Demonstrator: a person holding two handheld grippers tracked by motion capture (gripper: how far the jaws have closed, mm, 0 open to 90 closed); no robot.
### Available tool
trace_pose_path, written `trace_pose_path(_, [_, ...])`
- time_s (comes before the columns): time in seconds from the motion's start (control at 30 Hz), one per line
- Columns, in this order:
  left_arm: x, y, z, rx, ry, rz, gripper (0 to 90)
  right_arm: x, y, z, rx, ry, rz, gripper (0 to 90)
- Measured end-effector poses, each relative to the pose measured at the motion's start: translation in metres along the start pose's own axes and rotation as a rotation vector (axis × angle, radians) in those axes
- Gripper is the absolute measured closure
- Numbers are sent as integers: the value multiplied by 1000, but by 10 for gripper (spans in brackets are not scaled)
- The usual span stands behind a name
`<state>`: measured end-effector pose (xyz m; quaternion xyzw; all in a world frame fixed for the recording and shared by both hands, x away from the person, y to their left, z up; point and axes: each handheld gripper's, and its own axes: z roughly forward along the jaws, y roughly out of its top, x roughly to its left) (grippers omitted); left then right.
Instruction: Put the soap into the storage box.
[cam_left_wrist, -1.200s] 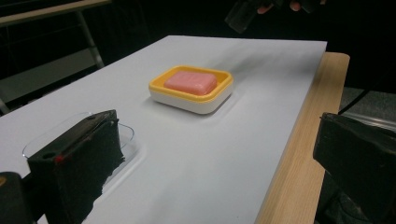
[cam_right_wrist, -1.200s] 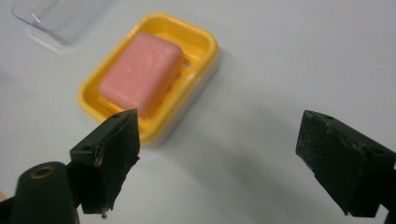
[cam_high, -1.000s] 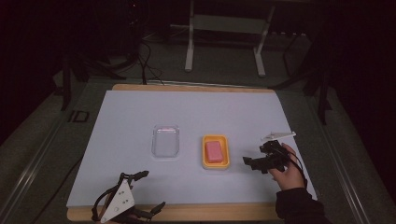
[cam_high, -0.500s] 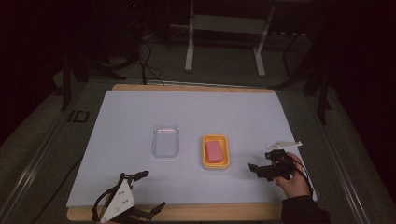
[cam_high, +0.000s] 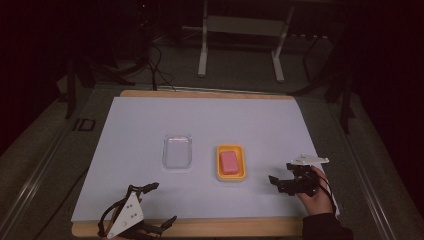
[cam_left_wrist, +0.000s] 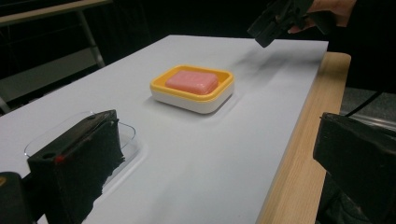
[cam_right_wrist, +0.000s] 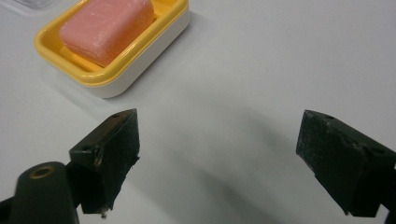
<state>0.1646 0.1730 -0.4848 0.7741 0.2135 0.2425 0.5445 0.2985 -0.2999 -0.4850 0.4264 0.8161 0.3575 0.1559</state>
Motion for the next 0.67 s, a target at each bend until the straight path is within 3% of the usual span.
trace_pose_path(0.67, [-1, 0, 0, 7, -5, 3, 17, -4, -5, 6, 26, 13, 7, 134])
